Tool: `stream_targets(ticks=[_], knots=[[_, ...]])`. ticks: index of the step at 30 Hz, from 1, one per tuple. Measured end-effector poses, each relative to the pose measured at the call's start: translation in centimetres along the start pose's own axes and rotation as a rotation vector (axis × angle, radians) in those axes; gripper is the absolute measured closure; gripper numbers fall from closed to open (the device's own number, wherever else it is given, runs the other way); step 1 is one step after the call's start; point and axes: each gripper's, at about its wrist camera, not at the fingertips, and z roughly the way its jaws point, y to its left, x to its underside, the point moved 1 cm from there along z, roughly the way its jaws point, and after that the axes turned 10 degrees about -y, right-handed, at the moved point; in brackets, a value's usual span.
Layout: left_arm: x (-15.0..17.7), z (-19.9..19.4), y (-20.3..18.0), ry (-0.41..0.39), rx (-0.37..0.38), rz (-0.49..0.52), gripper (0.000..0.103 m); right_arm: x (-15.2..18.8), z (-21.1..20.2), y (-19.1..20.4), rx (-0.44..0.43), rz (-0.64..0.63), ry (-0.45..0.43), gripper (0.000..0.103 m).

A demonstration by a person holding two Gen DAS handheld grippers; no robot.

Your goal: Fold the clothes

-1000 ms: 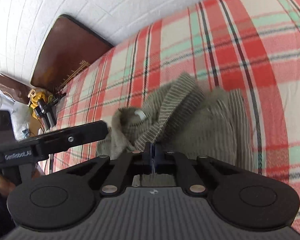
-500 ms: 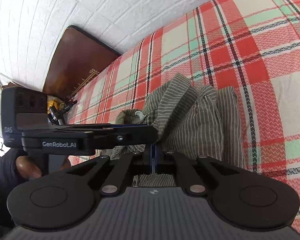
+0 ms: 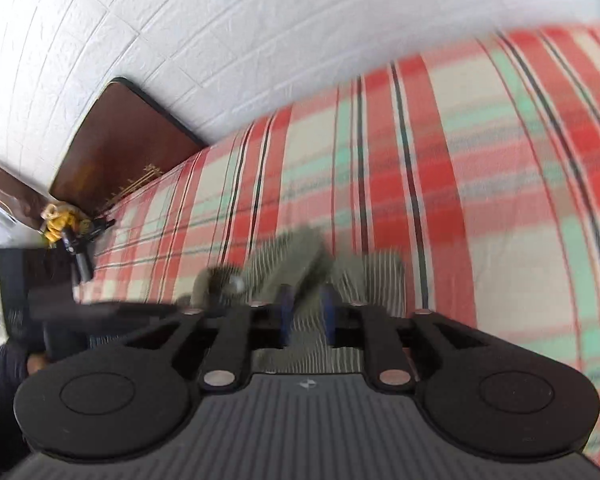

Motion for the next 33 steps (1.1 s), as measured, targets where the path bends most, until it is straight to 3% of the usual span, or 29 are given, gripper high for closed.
stream_targets(ticks=[3, 8, 9, 10, 12, 14, 17, 18, 20, 24, 27, 33], knots=[[0.3, -0.1, -1.4, -0.014, -0.026, 0.084, 0.087, -1.6, 2.3, 1.8, 0.040, -0.077, 0.018, 0.065], [1.1, -0.9, -2.6, -0.042, -0.046, 0.149, 0.087, -2.3, 6.6, 3.2, 0.174, -0.202, 0.128, 0.065], [1.2, -1.2, -2.7, -0.054, -0.046, 0.146, 0.087, -2.1, 7.4, 3.2, 0.193, -0.222, 0.162, 0.068], [1.3, -1.5, -2.7, -0.067, -0.045, 0.143, 0.087, -1.9, 8.0, 3.1, 0.200, -0.236, 0.195, 0.096], [1.8, -2.0, -3.0, -0.096, -0.041, 0.146, 0.088, -1.7, 8.6, 2.9, 0.193, -0.224, 0.201, 0.100], [2.5, -2.2, -3.3, -0.104, -0.036, 0.162, 0.097, -1.7, 8.5, 2.7, 0.205, -0.202, 0.160, 0.100], [3.6, -2.0, -3.8, -0.093, -0.034, 0.191, 0.098, -1.8, 8.2, 2.5, 0.191, -0.175, 0.141, 0.100], [3.8, -2.0, -3.9, -0.091, -0.039, 0.197, 0.096, -1.8, 8.1, 2.4, 0.186, -0.166, 0.135, 0.100], [3.8, -2.3, -3.8, -0.099, -0.035, 0.173, 0.080, -1.9, 7.8, 2.2, 0.177, -0.148, 0.123, 0.097], [2.5, -3.3, -3.3, -0.144, -0.048, 0.136, 0.071, -2.0, 7.4, 1.9, 0.159, -0.112, 0.098, 0.092], [1.1, -3.0, -2.8, -0.155, -0.074, 0.136, 0.043, -2.1, 7.0, 1.6, 0.145, -0.084, 0.080, 0.086], [0.0, 0.0, -2.3, -0.044, -0.046, 0.148, 0.042, -2.2, 6.7, 1.4, 0.137, -0.059, 0.067, 0.079]])
